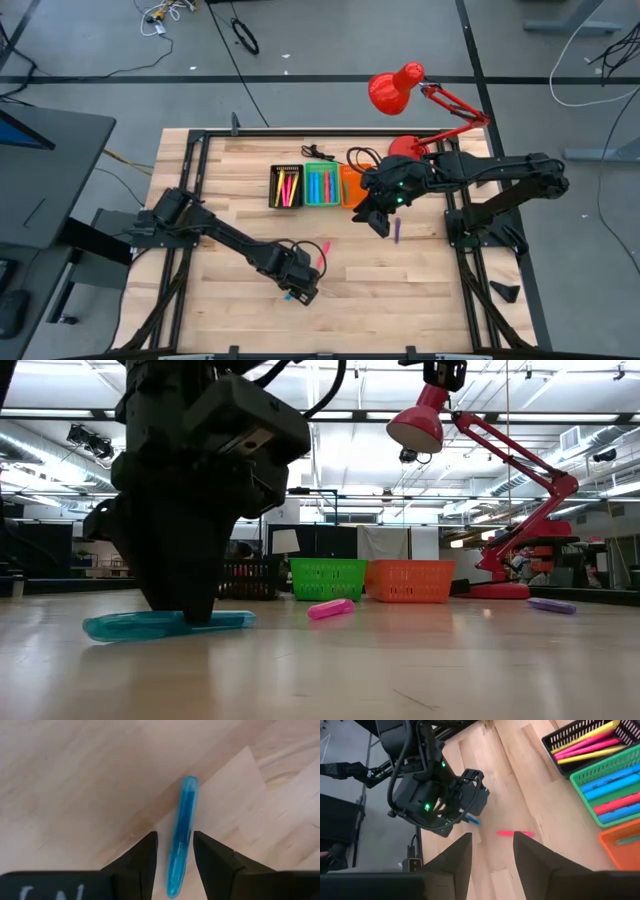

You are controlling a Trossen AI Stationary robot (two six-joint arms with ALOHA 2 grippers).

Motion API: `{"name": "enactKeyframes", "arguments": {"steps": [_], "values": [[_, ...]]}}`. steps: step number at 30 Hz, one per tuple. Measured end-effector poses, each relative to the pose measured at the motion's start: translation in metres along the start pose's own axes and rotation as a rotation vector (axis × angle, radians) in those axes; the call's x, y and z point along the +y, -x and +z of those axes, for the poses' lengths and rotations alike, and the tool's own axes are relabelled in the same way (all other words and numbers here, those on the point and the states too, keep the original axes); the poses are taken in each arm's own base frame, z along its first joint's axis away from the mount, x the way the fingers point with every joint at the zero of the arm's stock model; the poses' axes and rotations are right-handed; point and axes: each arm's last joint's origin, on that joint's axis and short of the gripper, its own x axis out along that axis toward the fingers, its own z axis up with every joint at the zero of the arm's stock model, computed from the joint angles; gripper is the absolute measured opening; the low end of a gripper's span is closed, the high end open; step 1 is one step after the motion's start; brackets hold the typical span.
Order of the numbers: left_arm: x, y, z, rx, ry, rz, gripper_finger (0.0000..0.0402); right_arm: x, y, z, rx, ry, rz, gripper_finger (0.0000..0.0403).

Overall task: Pick & Place Markers
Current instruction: Put the small blue pen into the orange bin

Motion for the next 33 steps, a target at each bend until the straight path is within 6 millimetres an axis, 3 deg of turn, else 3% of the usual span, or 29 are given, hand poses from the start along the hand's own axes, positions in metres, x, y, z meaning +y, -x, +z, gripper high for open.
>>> {"name": "enactKeyframes", "arguments": {"steps": [6,15,20,26,33], "values": [[0.003,-0.004,-0.002,-0.017,-0.013,0.048,0.0118,0.001,0.000,0.001,-0.010,0.017,0.006,0.0143],[0.007,-0.007,-0.003,-0.023,-0.045,0.093,0.0038,0.003,0.000,0.004,-0.045,0.038,0.024,0.0143],[0.008,-0.008,-0.002,-0.024,-0.053,0.096,0.0037,0.003,0.000,0.005,-0.049,0.042,0.025,0.0143],[0.006,0.012,-0.003,-0.055,-0.131,0.099,0.0033,0.003,0.000,0.005,-0.048,0.042,0.025,0.0143],[-0.003,0.060,-0.001,-0.094,-0.351,0.058,0.0033,0.003,0.000,0.005,-0.056,0.042,0.027,0.0143]]}}
